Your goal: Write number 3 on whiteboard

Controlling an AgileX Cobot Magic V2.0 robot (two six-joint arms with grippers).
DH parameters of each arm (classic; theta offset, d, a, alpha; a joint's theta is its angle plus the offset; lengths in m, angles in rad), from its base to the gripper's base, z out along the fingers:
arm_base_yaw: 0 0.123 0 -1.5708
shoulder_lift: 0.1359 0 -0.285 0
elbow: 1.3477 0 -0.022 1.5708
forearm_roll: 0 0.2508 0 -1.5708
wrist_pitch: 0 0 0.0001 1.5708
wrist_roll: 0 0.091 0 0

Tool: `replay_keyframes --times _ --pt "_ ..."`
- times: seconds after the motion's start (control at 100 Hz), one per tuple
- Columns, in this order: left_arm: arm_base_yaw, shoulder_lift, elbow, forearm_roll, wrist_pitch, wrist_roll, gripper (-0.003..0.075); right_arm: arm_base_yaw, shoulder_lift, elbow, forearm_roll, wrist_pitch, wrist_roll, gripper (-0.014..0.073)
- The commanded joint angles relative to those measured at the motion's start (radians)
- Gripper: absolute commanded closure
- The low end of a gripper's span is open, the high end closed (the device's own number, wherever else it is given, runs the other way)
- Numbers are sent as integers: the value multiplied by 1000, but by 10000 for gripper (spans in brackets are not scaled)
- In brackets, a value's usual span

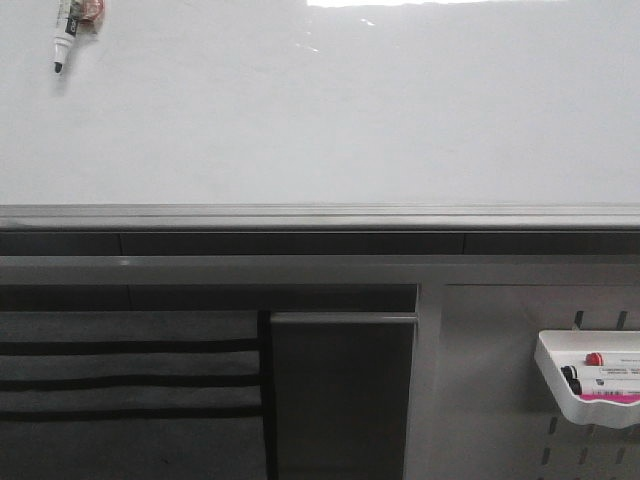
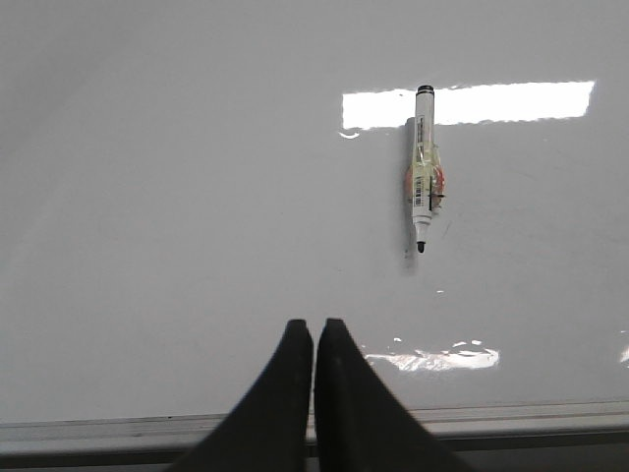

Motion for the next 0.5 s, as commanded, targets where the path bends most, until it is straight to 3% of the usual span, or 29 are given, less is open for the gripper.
replay_keyframes --times 0.0,0.35,0.49 --pt "0 -29 5 -7 -76 -3 741 -6 -15 25 -5 -89 -6 663" --pt "0 -29 4 -35 -44 -5 741 -6 -15 17 -7 -114 -6 663" --pt "0 -29 -36 -103 -12 -5 741 0 -13 -72 -7 -41 -6 663"
